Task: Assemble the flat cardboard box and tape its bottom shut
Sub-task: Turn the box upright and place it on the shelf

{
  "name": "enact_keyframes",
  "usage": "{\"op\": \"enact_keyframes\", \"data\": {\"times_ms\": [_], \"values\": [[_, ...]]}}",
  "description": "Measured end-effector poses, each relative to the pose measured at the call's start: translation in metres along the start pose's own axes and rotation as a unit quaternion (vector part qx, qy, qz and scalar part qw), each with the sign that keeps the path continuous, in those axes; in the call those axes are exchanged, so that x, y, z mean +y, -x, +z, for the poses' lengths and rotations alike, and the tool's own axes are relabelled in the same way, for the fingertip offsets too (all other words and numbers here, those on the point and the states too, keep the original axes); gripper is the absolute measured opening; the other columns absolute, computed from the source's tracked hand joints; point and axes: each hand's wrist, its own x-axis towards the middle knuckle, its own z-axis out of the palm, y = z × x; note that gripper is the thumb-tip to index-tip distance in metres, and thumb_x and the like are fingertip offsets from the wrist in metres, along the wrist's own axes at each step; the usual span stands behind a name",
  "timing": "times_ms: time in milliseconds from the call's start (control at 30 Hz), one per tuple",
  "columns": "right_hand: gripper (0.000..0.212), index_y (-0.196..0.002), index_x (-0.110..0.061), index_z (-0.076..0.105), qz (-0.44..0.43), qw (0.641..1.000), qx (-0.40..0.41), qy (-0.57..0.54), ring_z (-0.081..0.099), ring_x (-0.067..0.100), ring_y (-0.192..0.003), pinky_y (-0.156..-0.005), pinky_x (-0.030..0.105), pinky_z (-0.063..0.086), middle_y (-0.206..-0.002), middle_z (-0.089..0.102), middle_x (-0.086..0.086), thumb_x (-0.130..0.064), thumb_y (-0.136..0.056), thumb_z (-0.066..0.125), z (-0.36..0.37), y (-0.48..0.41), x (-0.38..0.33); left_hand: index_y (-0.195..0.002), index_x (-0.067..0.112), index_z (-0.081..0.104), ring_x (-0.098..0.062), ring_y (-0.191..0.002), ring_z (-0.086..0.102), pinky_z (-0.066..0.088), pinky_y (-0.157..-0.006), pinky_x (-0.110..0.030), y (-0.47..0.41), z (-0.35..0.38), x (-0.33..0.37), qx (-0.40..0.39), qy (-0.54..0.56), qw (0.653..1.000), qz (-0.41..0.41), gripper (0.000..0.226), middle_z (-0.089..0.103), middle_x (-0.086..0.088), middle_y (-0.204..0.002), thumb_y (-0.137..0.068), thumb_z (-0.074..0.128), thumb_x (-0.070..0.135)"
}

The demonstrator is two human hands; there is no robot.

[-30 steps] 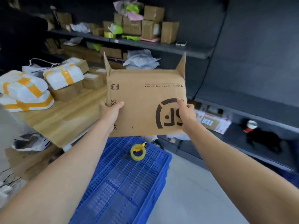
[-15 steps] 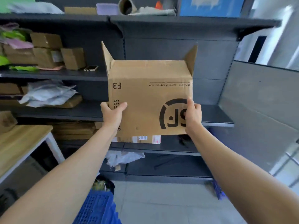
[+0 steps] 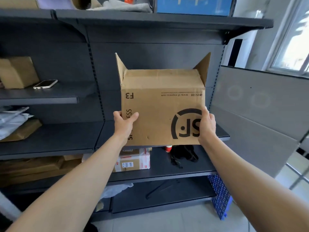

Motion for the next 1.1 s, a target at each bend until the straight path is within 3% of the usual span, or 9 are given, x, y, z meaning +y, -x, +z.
{"op": "enact_keyframes", "data": {"times_ms": [267,367,567,767,867,967,1100], "values": [[0.031,-0.088,-0.027,0.055,0.039,0.999,0.016,-0.025,0.064,0.024,-0.090,-0.079,0.043,0.056,-0.098,0.065,0.005,-0.055,-0.083,0.044,0.028,-0.107,0.026,-0.106,0.023,0.034,-0.020,-0.102,0.057,0.052,-0.077,-0.040,-0.082,0.050,-0.041,-0.013,-0.004,0.999,-0.036,0.042,0.054,-0.003,-0.115,-0.083,0.068,0.034],[0.038,-0.097,-0.022,0.058,0.061,0.998,0.016,-0.023,0.064,0.026,-0.091,-0.076,0.043,0.054,-0.102,0.066,0.007,-0.054,-0.082,0.044,0.037,-0.156,0.037,-0.108,0.023,0.033,-0.020,-0.101,0.057,0.051,-0.077,-0.040,-0.110,0.073,-0.061,-0.007,-0.013,0.999,-0.045,0.043,0.055,-0.003,-0.113,-0.084,0.067,0.034],[0.047,-0.108,-0.020,0.060,0.109,0.994,-0.013,-0.004,0.064,0.027,-0.098,-0.087,0.049,0.054,-0.108,0.067,0.009,-0.056,-0.084,0.041,0.046,-0.242,0.065,-0.104,0.024,0.034,-0.014,-0.095,0.058,0.048,-0.067,-0.033,-0.155,0.119,-0.096,0.025,-0.032,0.997,-0.064,0.041,0.057,0.004,-0.104,-0.083,0.068,0.032],[0.039,-0.101,-0.019,0.063,0.132,0.991,-0.001,0.001,0.062,0.023,-0.081,-0.069,0.036,0.053,-0.106,0.067,0.007,-0.049,-0.084,0.045,0.052,-0.288,0.092,-0.106,0.024,0.033,-0.010,-0.090,0.059,0.046,-0.064,-0.027,-0.171,0.138,-0.131,0.044,-0.057,0.994,-0.087,0.042,0.057,0.006,-0.102,-0.084,0.068,0.029],[0.035,-0.098,-0.019,0.061,0.138,0.990,-0.001,0.013,0.061,0.024,-0.088,-0.071,0.036,0.051,-0.106,0.065,0.007,-0.047,-0.086,0.044,0.053,-0.297,0.109,-0.106,0.023,0.033,-0.006,-0.088,0.057,0.044,-0.062,-0.024,-0.175,0.139,-0.146,0.041,-0.080,0.991,-0.096,0.041,0.056,0.008,-0.101,-0.085,0.068,0.026],[0.034,-0.096,-0.018,0.059,0.136,0.990,-0.015,0.035,0.058,0.021,-0.083,-0.066,0.033,0.047,-0.100,0.063,0.005,-0.046,-0.087,0.043,0.054,-0.299,0.117,-0.108,0.022,0.032,-0.004,-0.087,0.055,0.043,-0.061,-0.023,-0.181,0.139,-0.151,0.032,-0.100,0.989,-0.102,0.041,0.054,0.010,-0.100,-0.085,0.067,0.024],[0.033,-0.100,-0.020,0.059,0.150,0.986,-0.038,0.067,0.060,0.025,-0.099,-0.091,0.044,0.050,-0.107,0.064,0.007,-0.047,-0.091,0.042,0.053,-0.296,0.130,-0.108,0.019,0.035,-0.012,-0.089,0.055,0.040,-0.059,-0.023,-0.186,0.139,-0.159,0.014,-0.142,0.981,-0.129,0.036,0.054,0.009,-0.097,-0.087,0.064,0.025]]}}
